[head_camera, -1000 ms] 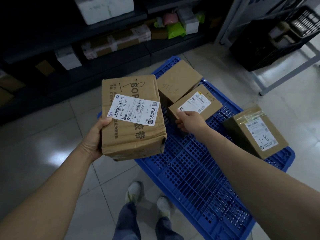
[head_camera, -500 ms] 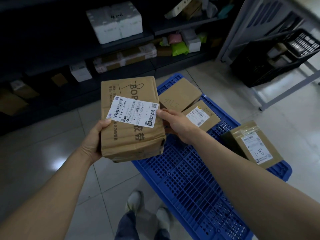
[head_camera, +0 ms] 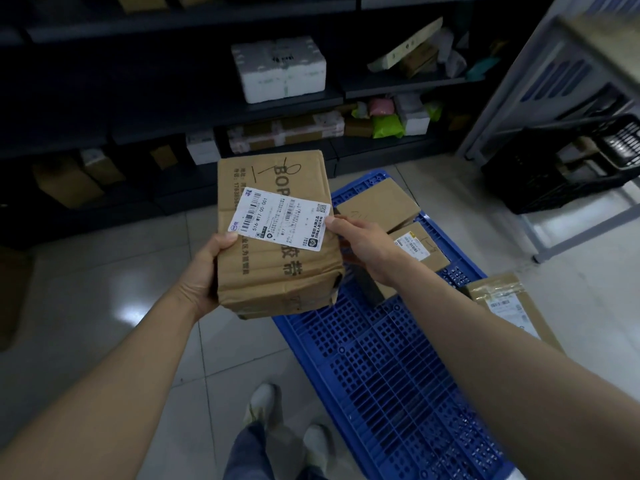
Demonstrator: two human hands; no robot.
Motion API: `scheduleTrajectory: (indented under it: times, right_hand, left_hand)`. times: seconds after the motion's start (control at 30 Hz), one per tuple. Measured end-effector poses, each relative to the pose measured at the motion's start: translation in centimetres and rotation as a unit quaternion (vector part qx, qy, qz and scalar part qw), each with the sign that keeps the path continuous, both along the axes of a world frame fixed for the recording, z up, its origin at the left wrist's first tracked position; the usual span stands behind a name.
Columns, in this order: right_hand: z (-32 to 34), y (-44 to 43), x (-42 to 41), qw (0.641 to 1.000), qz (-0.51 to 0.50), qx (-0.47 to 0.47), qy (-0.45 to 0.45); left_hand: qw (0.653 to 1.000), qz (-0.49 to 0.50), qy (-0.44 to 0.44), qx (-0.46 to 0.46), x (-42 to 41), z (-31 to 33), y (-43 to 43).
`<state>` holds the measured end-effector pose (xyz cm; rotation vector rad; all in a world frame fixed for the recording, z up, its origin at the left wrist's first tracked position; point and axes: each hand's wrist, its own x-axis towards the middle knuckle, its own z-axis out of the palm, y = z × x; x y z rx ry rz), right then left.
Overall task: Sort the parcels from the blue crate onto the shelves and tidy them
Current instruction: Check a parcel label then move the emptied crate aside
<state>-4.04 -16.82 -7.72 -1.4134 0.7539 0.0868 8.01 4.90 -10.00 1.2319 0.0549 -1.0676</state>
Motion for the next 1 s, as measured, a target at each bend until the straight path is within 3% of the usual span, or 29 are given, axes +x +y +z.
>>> scheduleTrajectory:
  times: [0.47,1.0]
  right_hand:
    - [9.1,3.5,1.6,0.998,0.027,-0.040,-0.045]
    - [15.5,15.2,10.8,0.991,0.076,-0.039,-0.105]
  left_hand:
    - [0.996,0.055,-0.044,-0.053,0.6,6.7,3.4]
    - [0.980,0.138,-0.099,-0.106,7.2,13.0,16.4]
